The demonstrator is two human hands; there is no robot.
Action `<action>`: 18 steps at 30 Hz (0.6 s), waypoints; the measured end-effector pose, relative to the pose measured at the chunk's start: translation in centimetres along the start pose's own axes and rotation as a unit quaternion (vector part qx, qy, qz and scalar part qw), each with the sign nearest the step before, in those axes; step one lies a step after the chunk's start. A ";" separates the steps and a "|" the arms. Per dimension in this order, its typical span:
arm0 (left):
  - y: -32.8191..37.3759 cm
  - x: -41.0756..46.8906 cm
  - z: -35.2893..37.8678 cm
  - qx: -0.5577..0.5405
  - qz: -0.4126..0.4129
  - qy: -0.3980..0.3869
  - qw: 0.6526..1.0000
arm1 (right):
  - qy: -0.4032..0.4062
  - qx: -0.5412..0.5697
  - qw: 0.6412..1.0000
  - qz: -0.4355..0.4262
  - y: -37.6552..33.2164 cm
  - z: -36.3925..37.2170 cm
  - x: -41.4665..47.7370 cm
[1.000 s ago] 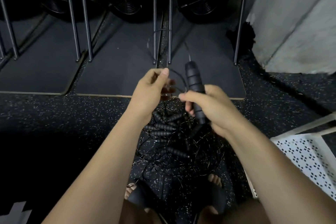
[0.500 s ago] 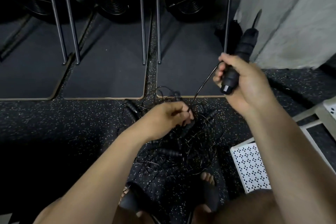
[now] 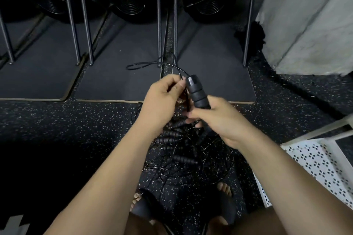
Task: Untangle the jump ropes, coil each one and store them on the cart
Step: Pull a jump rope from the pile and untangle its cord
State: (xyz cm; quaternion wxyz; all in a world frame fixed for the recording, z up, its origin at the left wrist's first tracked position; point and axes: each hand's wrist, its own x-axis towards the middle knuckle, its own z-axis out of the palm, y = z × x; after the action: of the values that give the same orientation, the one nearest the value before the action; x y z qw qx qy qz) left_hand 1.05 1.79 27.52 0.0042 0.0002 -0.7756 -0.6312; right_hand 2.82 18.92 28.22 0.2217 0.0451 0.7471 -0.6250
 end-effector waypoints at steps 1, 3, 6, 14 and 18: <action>0.1 0.1 -0.1 -0.032 -0.013 0.013 0.999 | -0.005 -0.015 1.000 -0.004 0.1 0.4 0.0; 0.2 0.2 -0.4 -0.071 -0.030 0.029 0.997 | -0.005 -0.067 0.998 -0.014 0.4 0.9 0.0; 0.3 0.4 -0.7 -0.098 -0.042 0.046 0.993 | 0.016 -0.142 0.989 -0.027 0.7 1.2 -0.2; -1.0 -0.2 0.4 0.009 -0.117 -0.037 0.992 | 0.034 -0.013 0.995 -0.096 -1.6 -0.5 -1.2; 0.0 -1.7 1.8 -0.022 -0.141 -0.179 0.973 | 0.090 0.128 0.982 -0.104 -2.6 -3.0 -1.3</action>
State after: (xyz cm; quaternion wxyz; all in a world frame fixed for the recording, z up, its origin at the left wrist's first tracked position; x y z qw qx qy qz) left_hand 2.76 3.59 27.15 -0.2241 -0.0032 -0.7421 -0.6318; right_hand 2.24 21.52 31.41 0.0802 0.0510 0.6787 -0.7283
